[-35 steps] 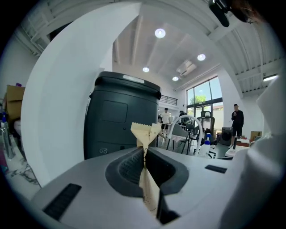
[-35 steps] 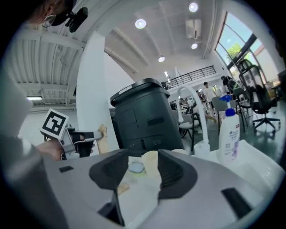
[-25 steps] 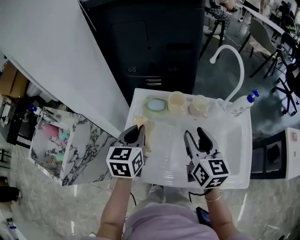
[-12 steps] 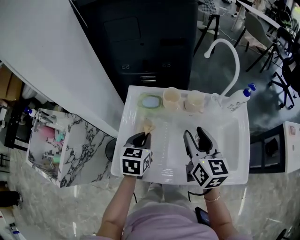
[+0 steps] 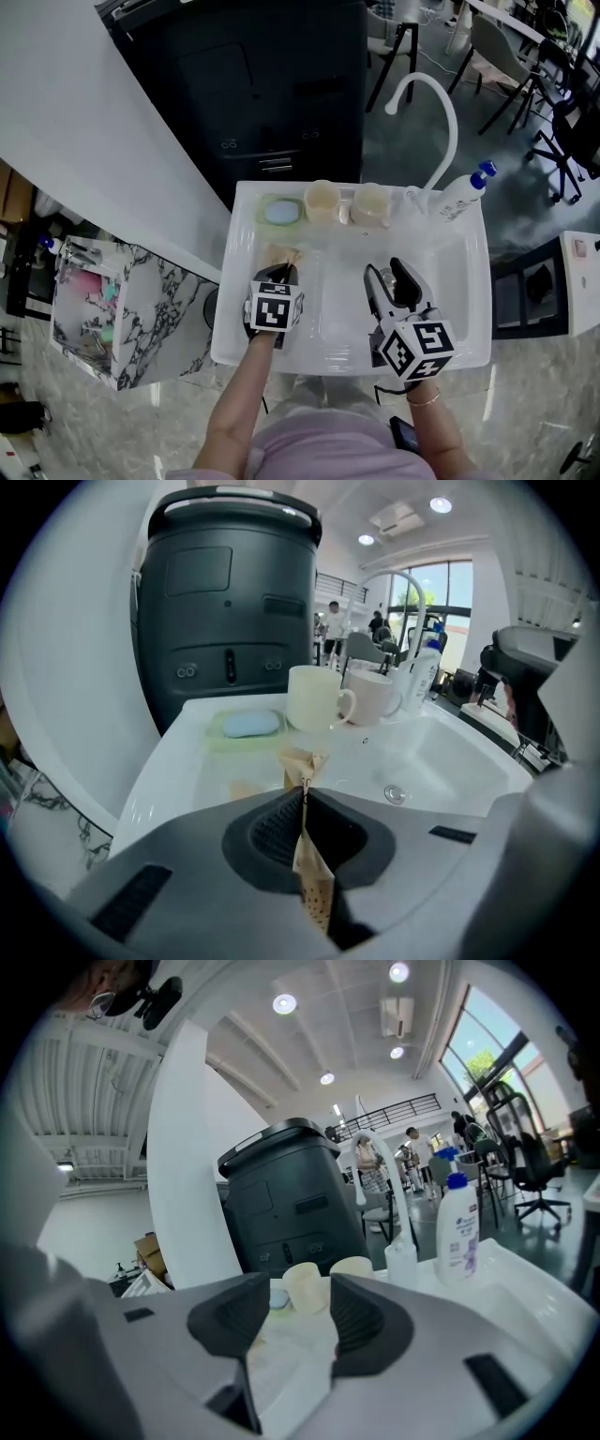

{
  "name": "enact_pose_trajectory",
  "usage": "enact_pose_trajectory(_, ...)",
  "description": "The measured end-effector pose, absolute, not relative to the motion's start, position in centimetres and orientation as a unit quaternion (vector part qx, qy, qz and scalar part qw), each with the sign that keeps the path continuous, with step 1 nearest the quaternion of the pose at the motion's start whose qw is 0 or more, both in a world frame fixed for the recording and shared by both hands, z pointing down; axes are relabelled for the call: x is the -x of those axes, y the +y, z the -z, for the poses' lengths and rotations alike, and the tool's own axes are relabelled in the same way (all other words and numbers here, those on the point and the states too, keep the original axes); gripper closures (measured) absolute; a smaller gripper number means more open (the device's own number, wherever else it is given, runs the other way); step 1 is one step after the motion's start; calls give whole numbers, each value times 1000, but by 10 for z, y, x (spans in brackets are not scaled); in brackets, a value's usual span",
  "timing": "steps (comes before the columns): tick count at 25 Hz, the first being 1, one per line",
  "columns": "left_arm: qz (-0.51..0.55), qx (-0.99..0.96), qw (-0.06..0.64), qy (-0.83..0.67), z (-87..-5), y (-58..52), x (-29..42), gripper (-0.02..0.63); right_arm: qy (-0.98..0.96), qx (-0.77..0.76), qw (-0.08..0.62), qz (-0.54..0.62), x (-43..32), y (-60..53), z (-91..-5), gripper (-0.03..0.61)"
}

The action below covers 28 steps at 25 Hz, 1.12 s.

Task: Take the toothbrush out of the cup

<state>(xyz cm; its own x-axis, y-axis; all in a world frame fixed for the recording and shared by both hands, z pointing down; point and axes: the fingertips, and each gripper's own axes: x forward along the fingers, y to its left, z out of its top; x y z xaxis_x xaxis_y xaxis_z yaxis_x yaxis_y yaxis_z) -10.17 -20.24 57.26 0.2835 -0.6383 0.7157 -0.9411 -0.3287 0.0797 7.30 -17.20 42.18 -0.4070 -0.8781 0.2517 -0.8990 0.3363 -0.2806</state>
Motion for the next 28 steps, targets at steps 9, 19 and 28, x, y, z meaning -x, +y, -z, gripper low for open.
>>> enact_pose_trajectory(9, -352, -736, 266, -513, -611, -212, 97, 606, -809, -554, 35, -195, -92, -180, -427, 373)
enact_pose_trajectory(19, -384, -719, 253, -520, -626, -220, 99, 604, -813, -547, 35, -197, -92, -185, -430, 374)
enact_pose_trajectory(28, -377, -727, 249, -517, -620, -221, 96, 502, -815, -546, 34, -192, -88, -182, -425, 374)
